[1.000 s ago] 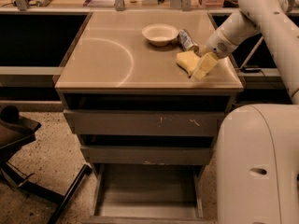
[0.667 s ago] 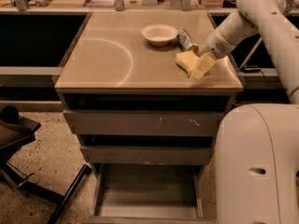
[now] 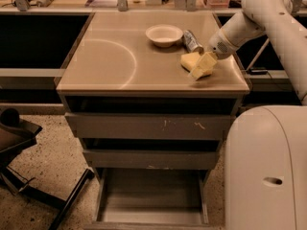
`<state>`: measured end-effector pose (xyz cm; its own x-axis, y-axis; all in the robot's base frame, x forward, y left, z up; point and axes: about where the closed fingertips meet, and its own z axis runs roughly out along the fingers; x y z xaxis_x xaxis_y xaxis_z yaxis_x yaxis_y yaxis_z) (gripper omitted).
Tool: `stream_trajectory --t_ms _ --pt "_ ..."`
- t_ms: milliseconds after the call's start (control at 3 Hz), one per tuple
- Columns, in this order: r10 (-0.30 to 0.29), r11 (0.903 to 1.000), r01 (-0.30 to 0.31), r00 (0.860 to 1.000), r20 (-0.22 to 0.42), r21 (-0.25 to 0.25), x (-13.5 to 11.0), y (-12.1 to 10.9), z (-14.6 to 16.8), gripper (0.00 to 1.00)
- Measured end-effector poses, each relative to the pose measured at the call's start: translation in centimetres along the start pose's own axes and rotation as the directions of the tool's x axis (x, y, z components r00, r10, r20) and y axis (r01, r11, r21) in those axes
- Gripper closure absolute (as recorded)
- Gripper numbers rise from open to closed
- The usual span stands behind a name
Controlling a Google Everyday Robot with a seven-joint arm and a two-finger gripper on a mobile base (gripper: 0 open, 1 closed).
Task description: Place sponge into bottom drawer
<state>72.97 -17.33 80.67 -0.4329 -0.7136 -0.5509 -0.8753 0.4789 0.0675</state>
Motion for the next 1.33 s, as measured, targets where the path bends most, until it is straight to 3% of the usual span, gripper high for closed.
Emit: stream_trajectory --t_ms 333,1333 --pt "0.0 1.0 0.0 1.0 0.0 0.0 0.0 0.0 0.0 0.19" --pt "0.0 1.0 0.0 1.0 0.0 0.0 -0.27 0.03 -0.4 0.89"
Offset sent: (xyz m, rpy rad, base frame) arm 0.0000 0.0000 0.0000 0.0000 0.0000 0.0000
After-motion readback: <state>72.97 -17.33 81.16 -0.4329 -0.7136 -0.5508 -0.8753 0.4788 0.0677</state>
